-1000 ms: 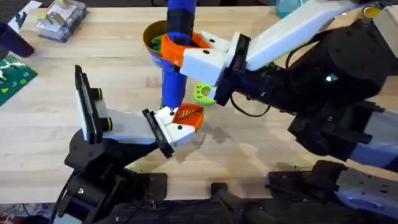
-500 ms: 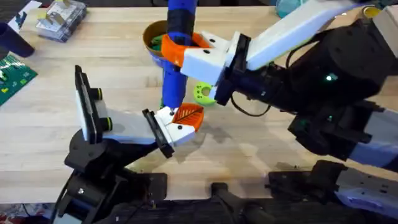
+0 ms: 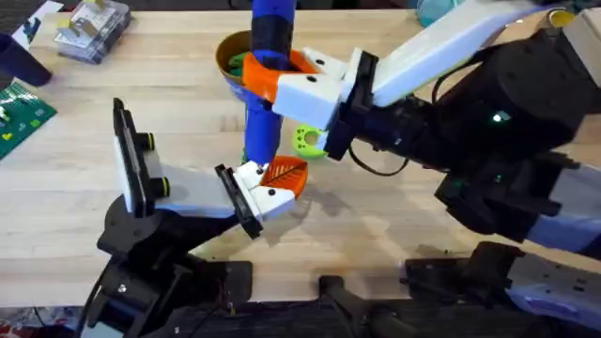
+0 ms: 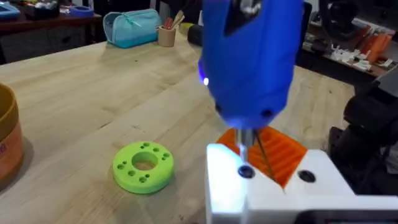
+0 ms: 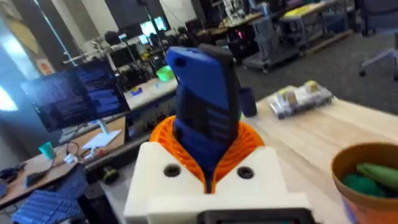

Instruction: Pick up the gripper from the table and insert it into the empty holder that is missing its gripper. Then pick up a screw, insert it into the mounting hole, and use the screwdriver to tighten it. Finally, clean up the table by picking up the vegetable and placing it into the bucket.

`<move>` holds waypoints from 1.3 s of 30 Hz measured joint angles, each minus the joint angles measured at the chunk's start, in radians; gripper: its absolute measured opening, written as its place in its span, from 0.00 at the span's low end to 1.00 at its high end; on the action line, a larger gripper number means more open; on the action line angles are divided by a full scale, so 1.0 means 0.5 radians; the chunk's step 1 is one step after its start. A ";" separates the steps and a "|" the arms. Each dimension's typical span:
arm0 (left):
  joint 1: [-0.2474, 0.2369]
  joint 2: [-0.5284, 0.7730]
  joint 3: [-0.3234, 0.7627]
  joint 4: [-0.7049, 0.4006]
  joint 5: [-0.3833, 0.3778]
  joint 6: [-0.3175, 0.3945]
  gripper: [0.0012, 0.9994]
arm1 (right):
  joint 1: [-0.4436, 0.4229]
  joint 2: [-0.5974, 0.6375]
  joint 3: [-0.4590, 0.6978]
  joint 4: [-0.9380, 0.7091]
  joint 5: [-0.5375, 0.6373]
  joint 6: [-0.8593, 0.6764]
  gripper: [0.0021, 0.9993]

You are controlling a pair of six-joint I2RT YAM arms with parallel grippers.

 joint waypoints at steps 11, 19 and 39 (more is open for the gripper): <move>0.000 0.000 0.000 0.000 0.000 0.000 0.01 | -0.229 0.001 -0.007 0.504 -0.025 0.144 0.02; 0.000 0.000 0.000 0.000 0.000 0.000 0.01 | -0.294 0.001 -0.007 0.406 -0.023 0.189 0.02; 0.000 0.000 0.000 0.000 -0.001 0.001 0.01 | -0.998 0.002 0.000 -1.276 0.383 -1.412 0.02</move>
